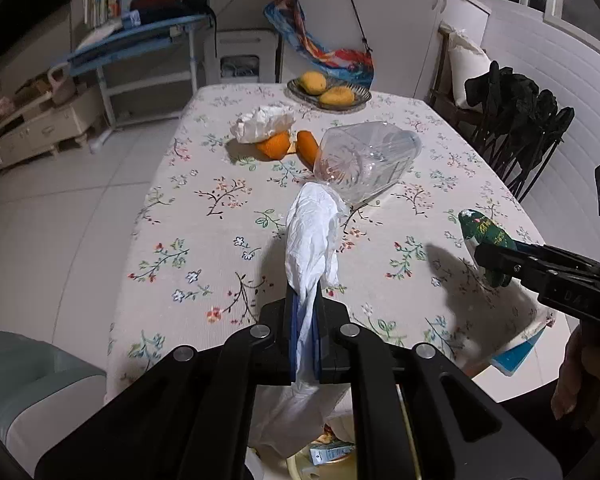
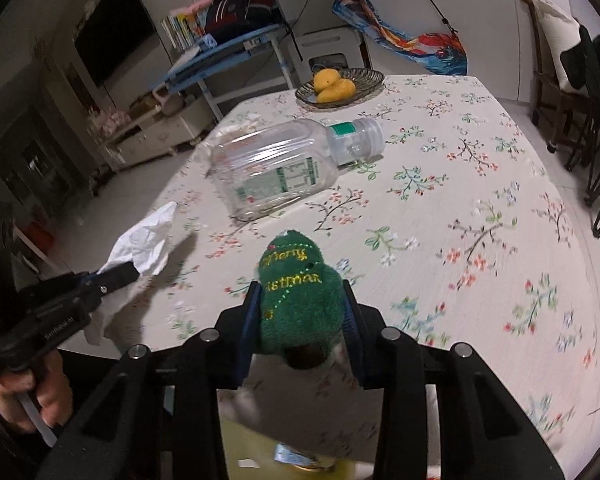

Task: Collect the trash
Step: 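Carry the green toy over the yellow basin with the right tool while the left tool holds the tissue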

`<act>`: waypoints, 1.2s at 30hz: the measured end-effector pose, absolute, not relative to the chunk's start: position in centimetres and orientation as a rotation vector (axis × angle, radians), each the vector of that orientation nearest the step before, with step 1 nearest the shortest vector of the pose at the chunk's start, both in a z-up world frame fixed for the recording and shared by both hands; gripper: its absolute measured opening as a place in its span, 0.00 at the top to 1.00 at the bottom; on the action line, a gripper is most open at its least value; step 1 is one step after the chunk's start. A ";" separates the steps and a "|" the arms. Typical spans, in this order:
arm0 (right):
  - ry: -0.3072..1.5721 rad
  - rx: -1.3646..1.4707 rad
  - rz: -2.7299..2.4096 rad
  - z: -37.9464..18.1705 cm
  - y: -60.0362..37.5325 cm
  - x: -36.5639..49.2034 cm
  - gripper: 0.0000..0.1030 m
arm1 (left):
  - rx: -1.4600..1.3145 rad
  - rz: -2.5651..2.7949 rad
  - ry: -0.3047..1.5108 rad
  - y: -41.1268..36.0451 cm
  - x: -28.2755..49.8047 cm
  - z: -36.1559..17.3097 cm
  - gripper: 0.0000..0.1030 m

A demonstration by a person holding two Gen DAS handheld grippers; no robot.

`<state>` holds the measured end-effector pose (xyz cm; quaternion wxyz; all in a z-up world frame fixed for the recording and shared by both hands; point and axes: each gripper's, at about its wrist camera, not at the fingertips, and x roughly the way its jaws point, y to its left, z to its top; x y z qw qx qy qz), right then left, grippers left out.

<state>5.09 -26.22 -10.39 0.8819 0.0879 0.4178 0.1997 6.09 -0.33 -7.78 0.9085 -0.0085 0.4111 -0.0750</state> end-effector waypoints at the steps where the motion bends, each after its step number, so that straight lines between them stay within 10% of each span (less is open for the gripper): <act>1: 0.861 0.198 0.423 -10.3 -26.3 4.6 0.62 | -0.011 -0.150 0.837 -0.4 5.7 -7.6 0.94; 36: 0.935 0.249 0.498 -12.3 -23.2 -5.5 0.59 | -0.009 -0.199 0.765 -0.6 -3.1 -6.5 0.94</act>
